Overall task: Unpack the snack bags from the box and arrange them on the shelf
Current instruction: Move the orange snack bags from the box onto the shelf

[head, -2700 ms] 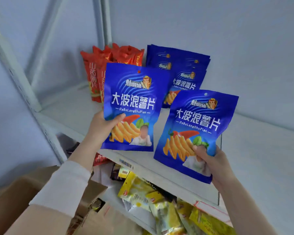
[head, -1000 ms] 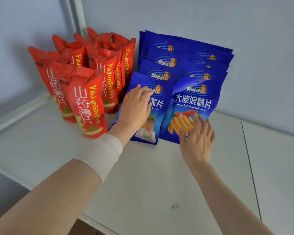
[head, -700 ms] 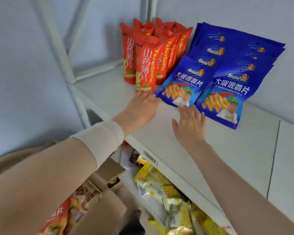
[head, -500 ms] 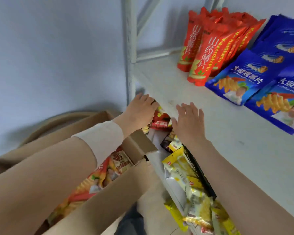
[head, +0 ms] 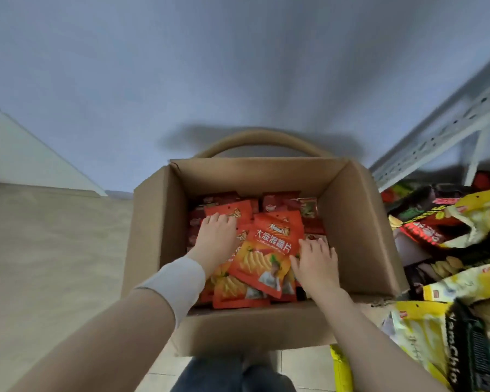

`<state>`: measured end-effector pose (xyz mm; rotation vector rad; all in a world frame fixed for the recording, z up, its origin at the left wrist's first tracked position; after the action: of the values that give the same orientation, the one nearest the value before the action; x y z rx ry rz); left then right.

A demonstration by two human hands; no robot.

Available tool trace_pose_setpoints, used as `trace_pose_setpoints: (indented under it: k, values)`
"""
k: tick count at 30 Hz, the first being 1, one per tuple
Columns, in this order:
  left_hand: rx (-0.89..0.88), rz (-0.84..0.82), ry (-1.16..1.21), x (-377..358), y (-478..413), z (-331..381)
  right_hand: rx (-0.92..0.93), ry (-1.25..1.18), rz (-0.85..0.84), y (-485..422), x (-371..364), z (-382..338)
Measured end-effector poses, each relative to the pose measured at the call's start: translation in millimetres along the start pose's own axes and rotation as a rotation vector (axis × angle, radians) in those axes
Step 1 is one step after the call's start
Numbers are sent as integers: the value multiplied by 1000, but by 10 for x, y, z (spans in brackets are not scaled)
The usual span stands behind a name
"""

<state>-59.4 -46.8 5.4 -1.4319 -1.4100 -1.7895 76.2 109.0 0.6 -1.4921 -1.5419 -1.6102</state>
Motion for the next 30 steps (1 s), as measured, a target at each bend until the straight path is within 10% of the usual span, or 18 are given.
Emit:
trace_pose_setpoints:
  k: [9, 19, 30]
  values:
    - [627, -534, 777, -1475, -488, -178, -443, -393, -91, -757, -1088, -2]
    - [1045, -448, 955, -1922, -758, -32, -815, -869, -28, -1066, -1584, 297]
    - [856, -619, 1157, -1737, -768, 125, -701, -1375, -141, -868, -1133, 892]
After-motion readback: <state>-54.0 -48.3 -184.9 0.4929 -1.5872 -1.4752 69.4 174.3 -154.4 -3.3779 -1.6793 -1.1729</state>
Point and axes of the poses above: each hand's wrist, its own y-axis away from the middle knuckle, its own x-axis out of the back of the hand, z = x × y, the point moved 1 cm from there along -y, towards the middle knuckle, and after that the axes turned 15 degrees about x, right-handed, at the moved point
